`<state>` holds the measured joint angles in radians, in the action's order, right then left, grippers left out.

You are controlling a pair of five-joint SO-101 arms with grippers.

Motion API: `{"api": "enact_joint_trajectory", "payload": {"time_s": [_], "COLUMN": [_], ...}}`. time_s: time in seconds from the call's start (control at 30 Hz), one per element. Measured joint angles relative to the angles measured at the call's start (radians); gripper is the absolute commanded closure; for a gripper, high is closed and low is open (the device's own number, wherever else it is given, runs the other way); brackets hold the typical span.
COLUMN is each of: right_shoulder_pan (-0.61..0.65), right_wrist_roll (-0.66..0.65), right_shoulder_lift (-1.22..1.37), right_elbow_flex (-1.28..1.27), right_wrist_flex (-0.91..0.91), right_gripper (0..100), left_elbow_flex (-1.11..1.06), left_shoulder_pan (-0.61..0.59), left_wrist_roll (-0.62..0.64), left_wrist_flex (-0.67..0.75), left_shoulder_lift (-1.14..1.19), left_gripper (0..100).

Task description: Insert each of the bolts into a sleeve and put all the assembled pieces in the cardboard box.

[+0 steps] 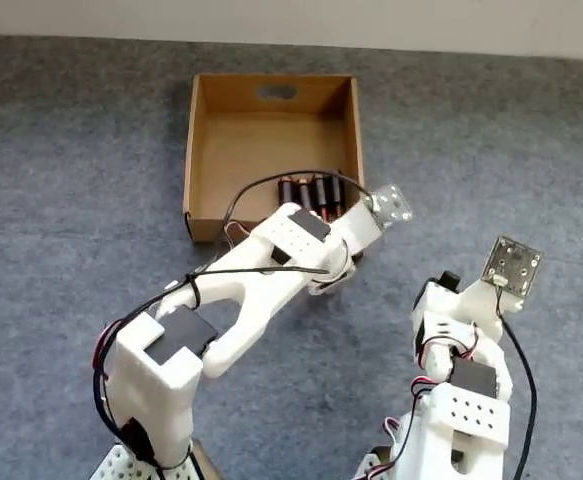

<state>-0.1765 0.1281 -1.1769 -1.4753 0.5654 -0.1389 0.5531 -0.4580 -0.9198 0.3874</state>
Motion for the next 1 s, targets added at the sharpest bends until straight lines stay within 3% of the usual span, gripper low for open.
{"api": "enact_joint_trajectory", "payload": {"time_s": [0.27, 0.87, 1.0], "right_shoulder_pan": [0.0, 0.0, 0.0], "right_wrist_roll": [0.0, 0.0, 0.0], "right_shoulder_lift": [0.0, 0.0, 0.0], "right_elbow_flex": [0.0, 0.0, 0.0], "right_wrist_flex": [0.0, 0.0, 0.0], "right_gripper": [99.3, 99.3, 99.3], "left_elbow_flex": [0.097, 0.167, 0.189], "left_shoulder_pan": [0.0, -0.025, -0.026], "left_wrist_roll": [-0.104, -0.212, -0.21], "left_wrist_flex": [-0.143, -0.115, -0.118], "left_shoulder_lift": [0.005, 0.117, 0.155], "left_gripper": [85, 85, 91]}}
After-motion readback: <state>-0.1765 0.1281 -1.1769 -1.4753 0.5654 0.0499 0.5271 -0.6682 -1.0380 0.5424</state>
